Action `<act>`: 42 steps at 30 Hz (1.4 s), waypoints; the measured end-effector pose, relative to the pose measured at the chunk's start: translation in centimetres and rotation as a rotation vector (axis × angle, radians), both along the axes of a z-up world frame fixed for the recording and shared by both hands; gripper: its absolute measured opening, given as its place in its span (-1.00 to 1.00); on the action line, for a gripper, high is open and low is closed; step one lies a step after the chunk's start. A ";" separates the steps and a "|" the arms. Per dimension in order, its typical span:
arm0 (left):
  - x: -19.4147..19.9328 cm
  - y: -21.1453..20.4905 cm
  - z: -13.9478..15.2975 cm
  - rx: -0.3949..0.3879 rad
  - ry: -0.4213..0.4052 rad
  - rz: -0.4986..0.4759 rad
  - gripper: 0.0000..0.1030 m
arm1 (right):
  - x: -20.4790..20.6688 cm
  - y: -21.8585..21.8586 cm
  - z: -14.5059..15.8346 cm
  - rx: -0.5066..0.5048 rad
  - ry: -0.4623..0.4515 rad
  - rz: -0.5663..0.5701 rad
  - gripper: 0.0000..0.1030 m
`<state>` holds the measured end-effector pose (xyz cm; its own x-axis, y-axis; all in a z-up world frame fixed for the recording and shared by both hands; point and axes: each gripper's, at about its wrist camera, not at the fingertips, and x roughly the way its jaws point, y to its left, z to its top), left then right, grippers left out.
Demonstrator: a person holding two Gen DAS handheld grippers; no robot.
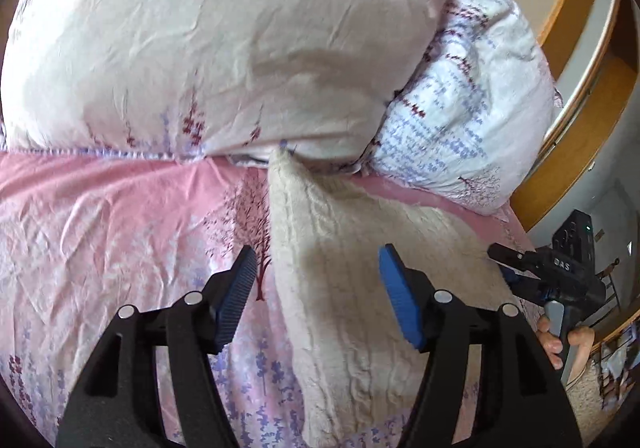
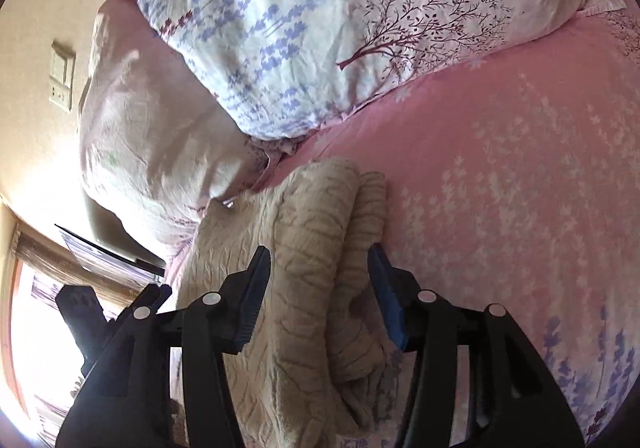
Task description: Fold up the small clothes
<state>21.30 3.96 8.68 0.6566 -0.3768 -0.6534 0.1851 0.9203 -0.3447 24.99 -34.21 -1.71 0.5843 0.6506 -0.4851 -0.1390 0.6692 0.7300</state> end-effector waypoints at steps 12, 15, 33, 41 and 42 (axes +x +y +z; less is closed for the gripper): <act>0.5 -6.2 -2.9 0.112 0.061 -0.177 0.07 | 3.4 0.7 0.2 -0.086 -0.007 -0.076 -0.83; 0.6 -6.3 -3.2 0.113 0.075 -0.181 0.01 | 4.4 -0.1 -1.9 -0.059 0.066 -0.112 -0.83; -6.0 1.6 -4.0 0.043 0.155 -0.090 0.26 | -9.6 -0.4 0.5 -0.041 -0.041 0.078 -0.01; -6.0 -0.7 -5.3 0.038 0.180 -0.129 -0.62 | -10.4 1.1 -0.3 -0.061 -0.057 0.073 -0.80; -6.0 -0.8 -5.3 0.049 0.174 -0.132 -0.64 | -10.6 0.8 -0.1 -0.067 -0.067 0.050 -0.82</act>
<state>15.31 3.14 3.39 0.4790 -0.4168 -0.7725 0.2467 0.9085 -0.3373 14.40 -33.41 -1.81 0.5847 0.6470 -0.4894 -0.2205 0.7073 0.6717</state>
